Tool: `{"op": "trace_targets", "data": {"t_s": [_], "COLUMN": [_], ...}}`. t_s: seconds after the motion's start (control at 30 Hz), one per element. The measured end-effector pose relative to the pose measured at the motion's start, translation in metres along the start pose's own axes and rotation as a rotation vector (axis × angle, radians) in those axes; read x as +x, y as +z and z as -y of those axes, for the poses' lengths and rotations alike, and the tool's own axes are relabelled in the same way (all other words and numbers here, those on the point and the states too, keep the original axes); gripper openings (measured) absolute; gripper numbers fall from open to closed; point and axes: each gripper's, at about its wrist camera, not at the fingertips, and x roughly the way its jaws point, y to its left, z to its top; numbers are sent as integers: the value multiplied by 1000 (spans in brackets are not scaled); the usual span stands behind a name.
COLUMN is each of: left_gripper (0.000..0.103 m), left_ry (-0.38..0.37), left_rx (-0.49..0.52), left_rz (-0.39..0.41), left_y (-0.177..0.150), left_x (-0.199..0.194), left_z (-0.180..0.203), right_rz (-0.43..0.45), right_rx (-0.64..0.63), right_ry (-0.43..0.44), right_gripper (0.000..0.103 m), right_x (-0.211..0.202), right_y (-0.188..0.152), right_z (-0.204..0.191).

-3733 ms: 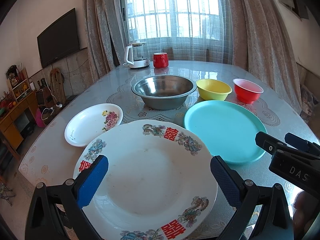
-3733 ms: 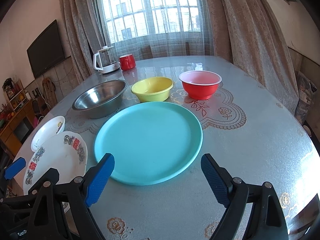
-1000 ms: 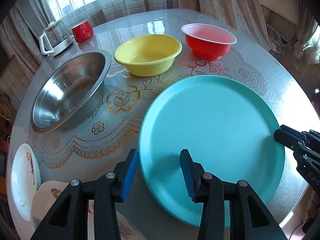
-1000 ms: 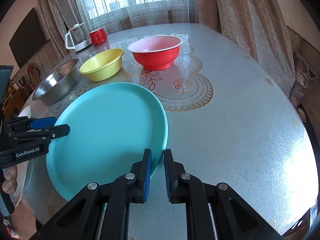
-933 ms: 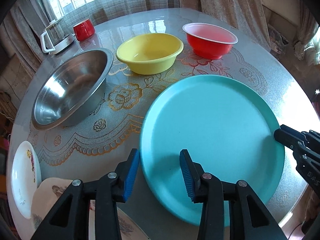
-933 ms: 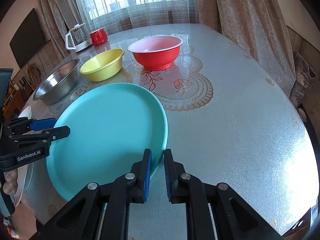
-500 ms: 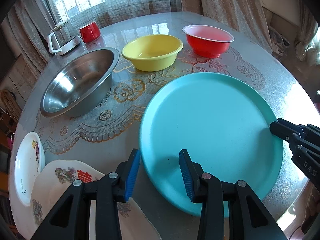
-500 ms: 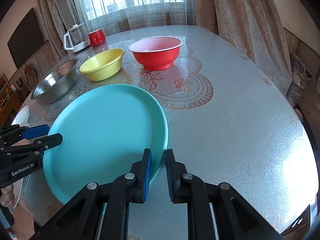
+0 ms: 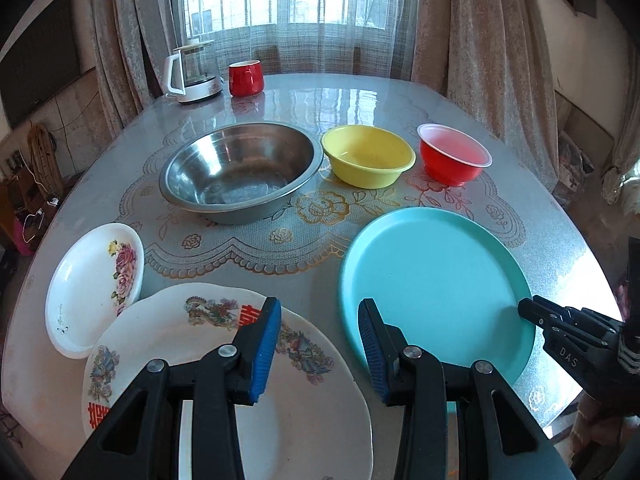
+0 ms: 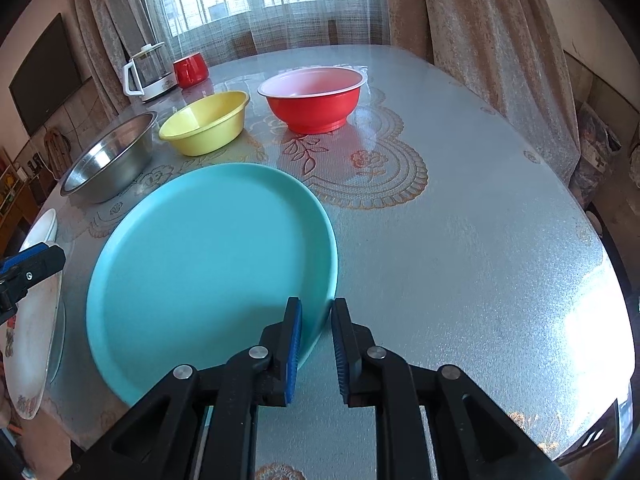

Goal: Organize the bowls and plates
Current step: 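Move the right gripper to the small rose-print plate and grip its rim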

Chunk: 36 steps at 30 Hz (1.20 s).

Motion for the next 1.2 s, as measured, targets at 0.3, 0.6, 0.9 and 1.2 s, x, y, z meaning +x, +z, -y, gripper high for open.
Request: {"op": "trace_targets", "data": {"t_s": [0.3, 0.6, 0.9, 1.2], "left_gripper": [41, 41, 41, 41], "left_ry": [41, 66, 103, 152], "left_rx": [-117, -170, -281, -434], "left_rz": [49, 114, 115, 109], "left_y": [-19, -35, -44, -65], "left_x": [-33, -57, -63, -63], "left_z": [-43, -77, -114, -167], "right_rz": [35, 128, 127, 47], "right_rx": [-19, -7, 6, -33], "right_ry": [-61, -62, 181, 370], "right_gripper": [28, 30, 30, 30], "right_x": [-10, -31, -37, -22], "right_y": [7, 18, 29, 37], "right_z": [-11, -23, -50, -100]}}
